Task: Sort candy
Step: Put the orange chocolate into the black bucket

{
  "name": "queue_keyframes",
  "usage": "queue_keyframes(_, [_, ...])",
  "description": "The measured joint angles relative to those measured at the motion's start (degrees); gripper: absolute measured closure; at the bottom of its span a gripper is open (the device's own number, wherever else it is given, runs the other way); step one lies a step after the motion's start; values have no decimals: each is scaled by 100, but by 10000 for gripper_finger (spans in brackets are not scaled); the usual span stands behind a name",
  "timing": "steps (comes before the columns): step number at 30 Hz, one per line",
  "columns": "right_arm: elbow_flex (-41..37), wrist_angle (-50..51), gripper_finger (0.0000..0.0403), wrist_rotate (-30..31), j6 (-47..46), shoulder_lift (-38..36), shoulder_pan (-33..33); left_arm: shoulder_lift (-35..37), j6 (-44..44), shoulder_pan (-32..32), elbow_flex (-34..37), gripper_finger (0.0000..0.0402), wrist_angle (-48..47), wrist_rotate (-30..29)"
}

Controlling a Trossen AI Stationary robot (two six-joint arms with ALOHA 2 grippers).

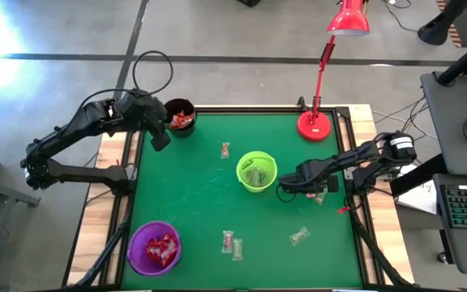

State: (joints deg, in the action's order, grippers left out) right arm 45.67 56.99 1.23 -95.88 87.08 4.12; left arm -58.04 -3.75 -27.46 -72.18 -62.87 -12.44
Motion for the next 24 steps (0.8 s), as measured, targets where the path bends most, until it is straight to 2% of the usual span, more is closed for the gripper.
queue_keyframes(4, [-9, -63, 380, 1, 57, -196, 0, 0, 2, 0, 0, 290, 0, 0])
queue_keyframes(13, [47, -47, 382, 58, 107, -991, 58, -2, 2, 0, 0, 290, 54, -9])
queue_keyframes(19, [591, -61, 382, 845, 264, -1493, 128, -2, 0, 0, 2, 290, 279, -13])
queue_keyframes(24, [1360, -79, 383, 1673, 910, -1565, 127, -75, -12, 2, -13, 290, 343, 171])
